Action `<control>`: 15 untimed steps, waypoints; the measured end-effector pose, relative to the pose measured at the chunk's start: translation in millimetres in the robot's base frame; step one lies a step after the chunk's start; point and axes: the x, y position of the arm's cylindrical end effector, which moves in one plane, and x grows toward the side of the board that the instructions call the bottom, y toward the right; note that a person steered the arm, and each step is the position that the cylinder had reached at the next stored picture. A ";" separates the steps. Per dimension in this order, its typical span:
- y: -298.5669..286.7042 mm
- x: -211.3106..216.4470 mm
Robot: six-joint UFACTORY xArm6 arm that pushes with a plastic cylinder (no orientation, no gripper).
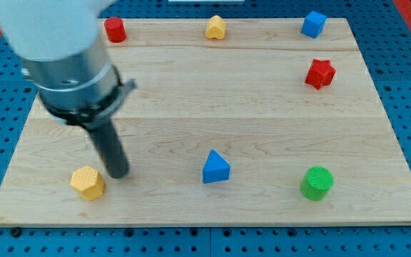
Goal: Move the blue triangle to the bottom center of the board
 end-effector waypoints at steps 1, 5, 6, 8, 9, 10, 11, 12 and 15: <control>-1.4 14.3; -73.0 70.0; -77.1 55.9; -34.1 3.0; 60.2 -46.2; 150.1 -64.1; 160.2 -37.3; 158.5 -9.7; 195.5 -20.9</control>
